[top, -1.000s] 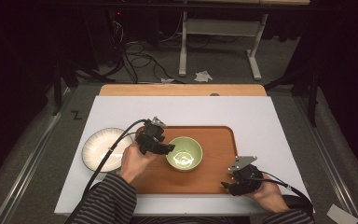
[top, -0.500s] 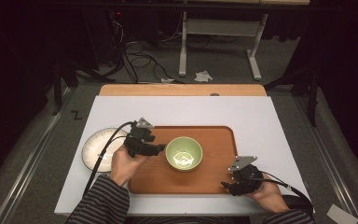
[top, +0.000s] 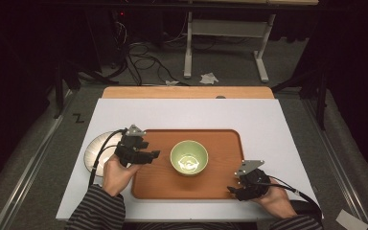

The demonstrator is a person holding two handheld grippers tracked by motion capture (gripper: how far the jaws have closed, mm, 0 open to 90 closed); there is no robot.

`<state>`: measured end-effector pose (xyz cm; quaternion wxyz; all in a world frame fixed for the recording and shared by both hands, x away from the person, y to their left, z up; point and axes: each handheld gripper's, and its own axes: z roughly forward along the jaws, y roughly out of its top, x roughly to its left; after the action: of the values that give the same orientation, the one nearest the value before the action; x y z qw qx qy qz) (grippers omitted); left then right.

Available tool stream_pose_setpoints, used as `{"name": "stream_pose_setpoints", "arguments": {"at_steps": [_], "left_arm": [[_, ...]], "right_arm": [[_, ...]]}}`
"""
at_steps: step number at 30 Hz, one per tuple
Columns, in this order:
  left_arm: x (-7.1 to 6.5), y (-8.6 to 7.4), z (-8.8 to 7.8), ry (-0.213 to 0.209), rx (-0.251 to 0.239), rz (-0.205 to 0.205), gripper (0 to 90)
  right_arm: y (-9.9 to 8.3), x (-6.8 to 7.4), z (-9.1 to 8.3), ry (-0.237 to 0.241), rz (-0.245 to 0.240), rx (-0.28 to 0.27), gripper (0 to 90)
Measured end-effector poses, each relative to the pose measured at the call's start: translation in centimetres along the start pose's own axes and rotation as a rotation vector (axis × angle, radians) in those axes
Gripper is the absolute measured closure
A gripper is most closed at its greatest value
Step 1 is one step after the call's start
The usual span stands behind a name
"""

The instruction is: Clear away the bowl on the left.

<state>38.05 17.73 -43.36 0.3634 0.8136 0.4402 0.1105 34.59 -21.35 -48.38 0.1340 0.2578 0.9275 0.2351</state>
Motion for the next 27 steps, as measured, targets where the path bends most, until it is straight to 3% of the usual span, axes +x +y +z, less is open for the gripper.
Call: {"name": "stream_pose_setpoints", "arguments": {"at_steps": [15, 27], "left_arm": [[1.1, -1.9, -1.0, 0.031, 0.008, -0.033, 40.6], [1.8, -2.1, -0.6, 0.042, 0.032, -0.057, 39.9]], "right_arm": [[0.0, 0.0, -0.1, -0.004, 0.004, -0.005, 34.1], [0.0, -0.1, -0.2, -0.011, 0.005, -0.011, 34.1]]}}
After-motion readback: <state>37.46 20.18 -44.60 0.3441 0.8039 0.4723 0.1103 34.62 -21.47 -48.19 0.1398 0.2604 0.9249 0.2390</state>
